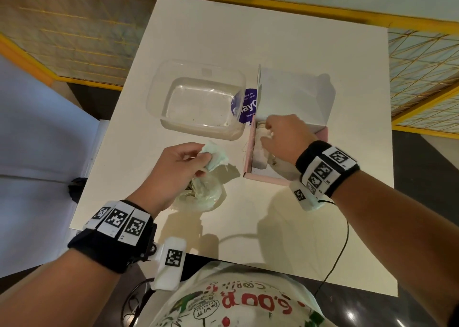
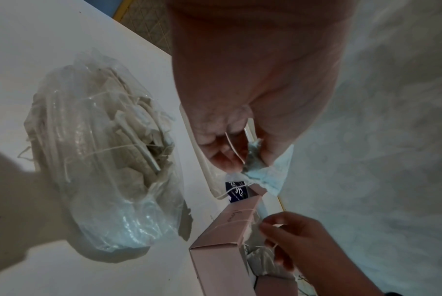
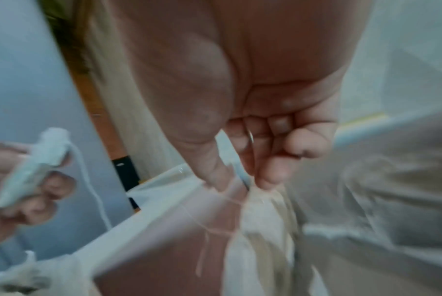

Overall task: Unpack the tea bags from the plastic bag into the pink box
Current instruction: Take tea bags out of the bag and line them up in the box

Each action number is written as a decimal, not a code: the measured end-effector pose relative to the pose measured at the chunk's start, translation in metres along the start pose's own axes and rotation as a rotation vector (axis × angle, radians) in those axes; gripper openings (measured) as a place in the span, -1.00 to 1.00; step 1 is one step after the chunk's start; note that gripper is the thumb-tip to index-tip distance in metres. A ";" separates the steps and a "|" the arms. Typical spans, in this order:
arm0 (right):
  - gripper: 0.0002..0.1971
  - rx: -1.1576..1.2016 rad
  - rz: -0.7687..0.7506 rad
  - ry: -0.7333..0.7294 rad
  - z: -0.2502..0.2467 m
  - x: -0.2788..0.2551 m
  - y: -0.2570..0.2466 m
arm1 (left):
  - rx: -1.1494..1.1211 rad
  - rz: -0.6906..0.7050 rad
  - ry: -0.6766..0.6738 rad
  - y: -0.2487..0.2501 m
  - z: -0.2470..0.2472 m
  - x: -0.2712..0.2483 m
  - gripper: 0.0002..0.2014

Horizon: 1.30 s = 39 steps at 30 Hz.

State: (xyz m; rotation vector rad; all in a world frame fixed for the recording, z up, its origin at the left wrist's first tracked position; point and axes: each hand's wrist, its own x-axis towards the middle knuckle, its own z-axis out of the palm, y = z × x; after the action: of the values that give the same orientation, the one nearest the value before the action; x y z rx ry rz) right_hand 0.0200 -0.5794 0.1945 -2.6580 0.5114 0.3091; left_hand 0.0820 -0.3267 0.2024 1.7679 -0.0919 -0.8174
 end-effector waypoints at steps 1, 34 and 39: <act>-0.80 0.065 -0.036 0.023 -0.006 -0.005 -0.006 | -0.002 0.020 -0.014 0.003 0.003 -0.001 -0.88; -0.97 -0.508 0.036 -0.166 -0.032 0.001 0.009 | 0.782 0.207 -0.088 -0.039 -0.076 0.002 -0.72; -0.84 -0.127 -0.241 -0.172 -0.002 -0.021 -0.072 | 0.805 0.322 -0.160 -0.041 -0.087 0.001 -0.74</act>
State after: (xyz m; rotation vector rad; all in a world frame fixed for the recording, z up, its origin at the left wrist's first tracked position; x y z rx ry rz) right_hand 0.0300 -0.5129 0.2280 -2.7444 0.1190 0.5054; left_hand 0.1180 -0.2416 0.1775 2.3338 -0.8934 -0.7270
